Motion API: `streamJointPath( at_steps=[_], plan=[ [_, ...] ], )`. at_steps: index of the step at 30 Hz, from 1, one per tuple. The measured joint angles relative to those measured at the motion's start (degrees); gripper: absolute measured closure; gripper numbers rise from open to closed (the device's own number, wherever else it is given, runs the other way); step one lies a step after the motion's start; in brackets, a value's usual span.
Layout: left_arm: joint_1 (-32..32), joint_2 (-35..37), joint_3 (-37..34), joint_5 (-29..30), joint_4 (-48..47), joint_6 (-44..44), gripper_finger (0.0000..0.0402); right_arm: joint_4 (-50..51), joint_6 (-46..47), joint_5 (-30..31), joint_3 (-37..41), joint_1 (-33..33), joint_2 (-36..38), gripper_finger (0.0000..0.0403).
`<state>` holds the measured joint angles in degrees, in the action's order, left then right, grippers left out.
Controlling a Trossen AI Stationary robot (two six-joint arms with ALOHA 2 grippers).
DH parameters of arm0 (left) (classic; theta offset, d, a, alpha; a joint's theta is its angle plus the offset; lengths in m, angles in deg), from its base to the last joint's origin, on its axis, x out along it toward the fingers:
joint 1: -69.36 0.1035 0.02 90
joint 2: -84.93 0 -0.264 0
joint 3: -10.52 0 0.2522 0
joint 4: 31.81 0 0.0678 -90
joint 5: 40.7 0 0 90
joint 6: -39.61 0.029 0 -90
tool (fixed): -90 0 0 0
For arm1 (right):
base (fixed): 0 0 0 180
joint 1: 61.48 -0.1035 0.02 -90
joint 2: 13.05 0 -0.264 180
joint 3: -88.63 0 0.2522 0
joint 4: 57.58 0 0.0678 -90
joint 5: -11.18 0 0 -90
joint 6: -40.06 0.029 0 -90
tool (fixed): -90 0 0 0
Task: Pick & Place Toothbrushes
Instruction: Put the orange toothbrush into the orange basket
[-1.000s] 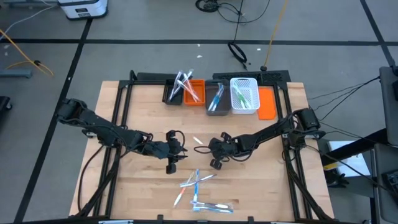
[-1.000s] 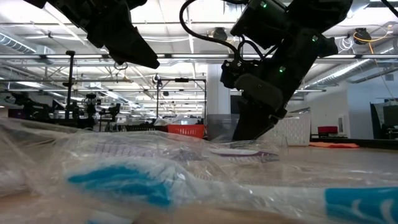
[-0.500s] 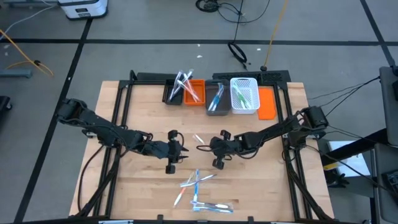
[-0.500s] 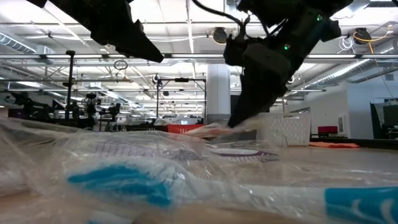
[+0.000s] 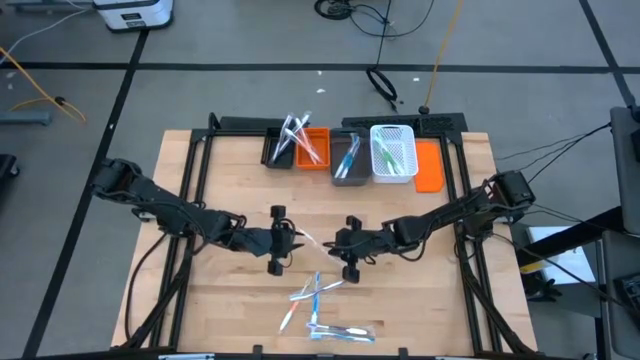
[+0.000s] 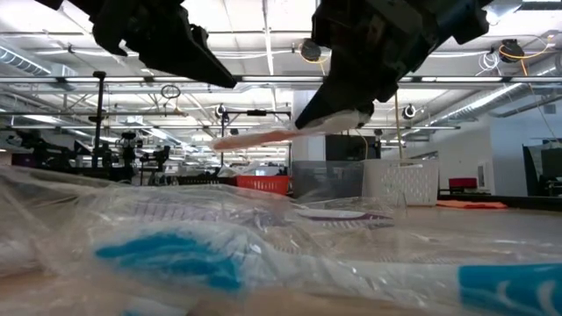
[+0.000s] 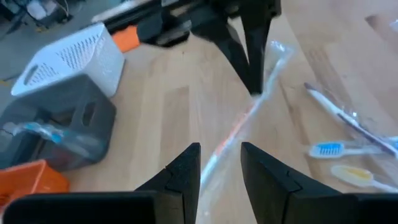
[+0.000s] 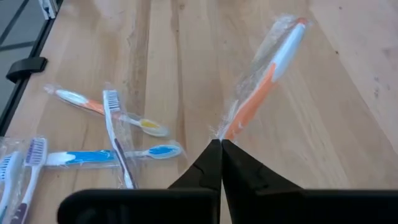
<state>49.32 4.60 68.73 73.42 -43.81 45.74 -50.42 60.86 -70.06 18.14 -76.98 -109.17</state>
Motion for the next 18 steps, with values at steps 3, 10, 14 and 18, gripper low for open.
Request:
streamJointPath(
  at_steps=[3, 10, 14, 18],
  plan=[
    [-0.2, -1.1, 0.0, 0.0, 0.8, 1.0, 0.0284, -1.0, -0.5, 0.0, 0.0, 0.0, 0.0, 0.0403],
    [-0.4, -4.7, 0.0, -1.0, 1.9, 1.8, 0.0284, -2.2, -0.7, -0.1, 0.0, 0.0, 0.0, 0.0403],
    [-0.4, -7.0, 0.0, 1.0, 2.5, 2.0, 0.0284, -3.0, -0.7, -0.7, 0.0, 0.0, 0.0, 0.0403],
    [-0.2, -8.7, 0.0, 3.5, 4.2, 3.4, 0.0284, -3.6, -0.9, -1.6, 0.0, 0.0, 0.0, 0.0403]
  ],
)
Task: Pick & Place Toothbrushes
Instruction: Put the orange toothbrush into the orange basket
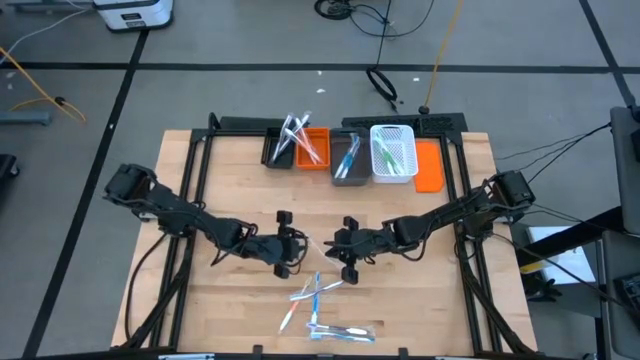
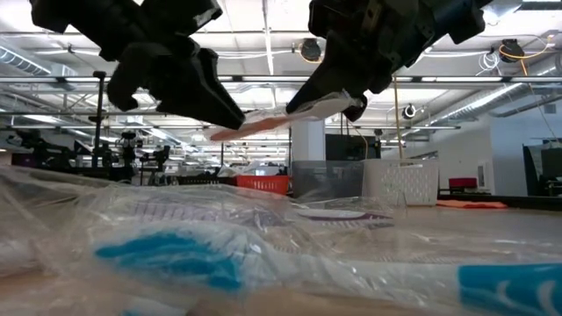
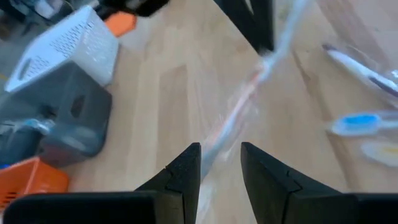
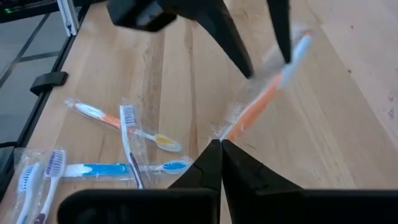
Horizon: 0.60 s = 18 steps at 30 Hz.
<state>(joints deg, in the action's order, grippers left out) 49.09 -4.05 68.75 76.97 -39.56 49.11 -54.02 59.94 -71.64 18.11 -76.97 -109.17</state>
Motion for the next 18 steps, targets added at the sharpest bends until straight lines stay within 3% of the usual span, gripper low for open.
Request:
streamJointPath(
  at_steps=[18],
  plan=[
    [1.1, -4.5, 0.1, 4.5, 4.0, 6.3, 0.0284, -2.2, -0.9, -1.6, -0.1, 0.0, 0.0, 0.0403]
  ],
)
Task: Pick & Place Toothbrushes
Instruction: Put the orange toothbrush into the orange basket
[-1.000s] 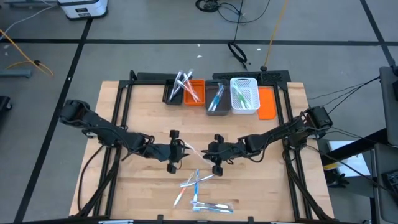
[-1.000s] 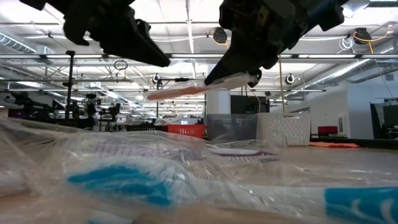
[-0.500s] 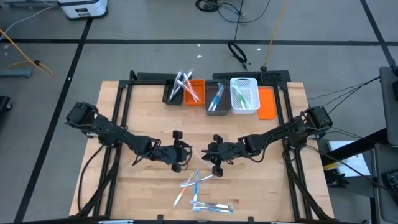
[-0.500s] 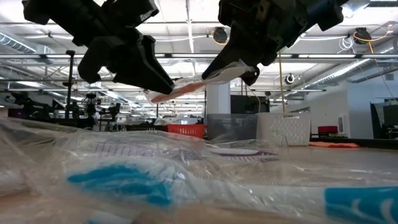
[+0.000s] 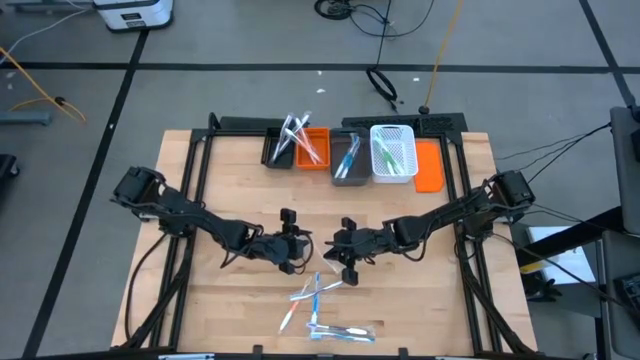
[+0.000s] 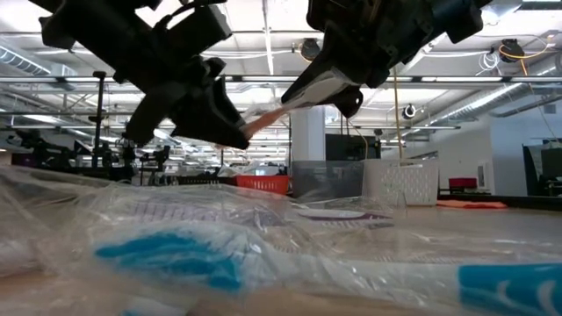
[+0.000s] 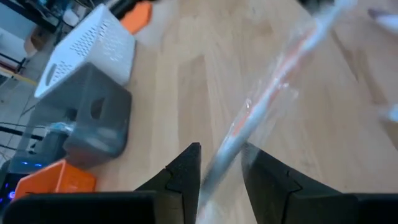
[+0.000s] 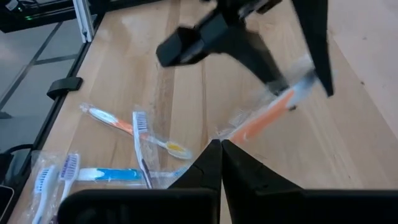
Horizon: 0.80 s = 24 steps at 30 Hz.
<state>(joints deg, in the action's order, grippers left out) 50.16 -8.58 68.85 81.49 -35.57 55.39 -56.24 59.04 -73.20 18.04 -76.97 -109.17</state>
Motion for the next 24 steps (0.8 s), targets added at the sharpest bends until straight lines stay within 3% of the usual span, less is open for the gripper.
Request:
streamJointPath(
  at_steps=[13, 19, 24],
  plan=[
    [0.0, -3.2, 0.5, 0.9, 3.2, -2.0, 0.0289, 0.7, -0.2, 0.1, 0.0, 0.0, 0.0, 0.0403],
    [-0.1, -3.2, 0.5, -0.2, 0.2, -2.9, 0.0379, 0.2, -1.5, 1.0, 0.0, 0.1, 0.1, 0.0403],
    [-0.1, -3.2, 0.4, 0.2, -2.0, -5.1, 0.0389, -0.7, -6.2, 3.6, 0.0, 0.3, 0.1, 0.0403]
  ],
)
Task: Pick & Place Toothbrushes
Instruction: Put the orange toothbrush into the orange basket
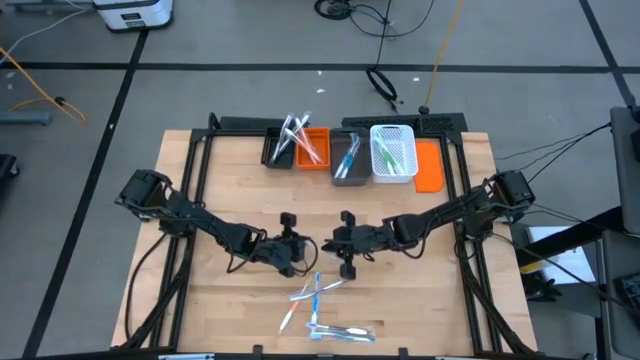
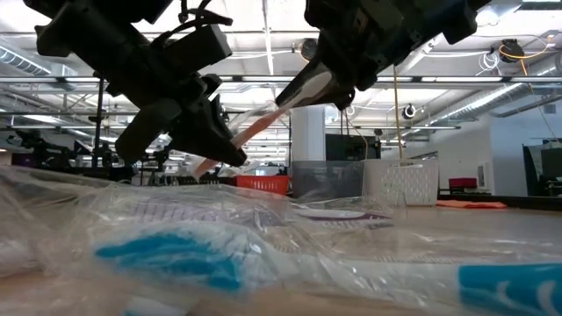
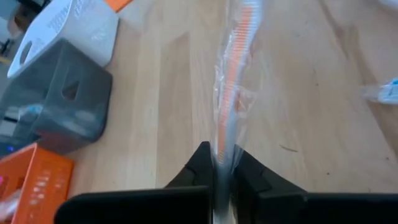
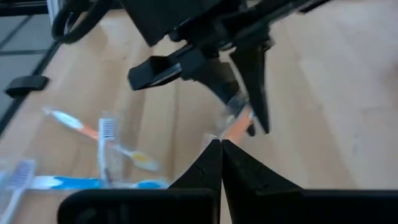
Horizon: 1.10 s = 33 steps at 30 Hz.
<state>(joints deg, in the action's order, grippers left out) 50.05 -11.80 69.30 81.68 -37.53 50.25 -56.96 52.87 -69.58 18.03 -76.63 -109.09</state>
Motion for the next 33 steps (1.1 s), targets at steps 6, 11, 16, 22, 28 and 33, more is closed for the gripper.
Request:
streamJointPath(
  at_steps=[6, 11, 16, 22, 28, 33],
  plan=[
    [0.0, 0.0, 0.0, 0.2, -0.8, -2.2, 0.0392, -2.2, -3.2, -0.2, 0.0, 0.6, 0.0, 0.0403],
    [0.1, 0.0, 0.0, -0.8, -0.9, -3.2, 0.0392, -3.4, -5.7, -0.4, 0.0, 1.3, 0.1, 0.0387],
    [0.1, 0.1, 0.1, -1.1, -0.8, -3.9, 0.0392, -4.6, -8.4, -0.4, 0.0, 2.0, 0.8, 0.0347],
    [0.2, 0.1, 0.1, -2.4, -1.6, -5.2, 0.0392, -6.4, -11.7, -0.4, 0.0, 2.0, 2.0, 0.029],
    [0.6, 0.1, 0.1, -0.9, -3.2, -8.8, 0.0392, -5.5, -12.4, -0.7, 0.0, 2.1, 4.8, 0.026],
    [2.2, 0.1, 0.1, -1.0, -3.3, -11.4, 0.0393, -3.6, -14.0, -0.5, 0.0, 1.6, 7.0, 0.0258]
  ],
)
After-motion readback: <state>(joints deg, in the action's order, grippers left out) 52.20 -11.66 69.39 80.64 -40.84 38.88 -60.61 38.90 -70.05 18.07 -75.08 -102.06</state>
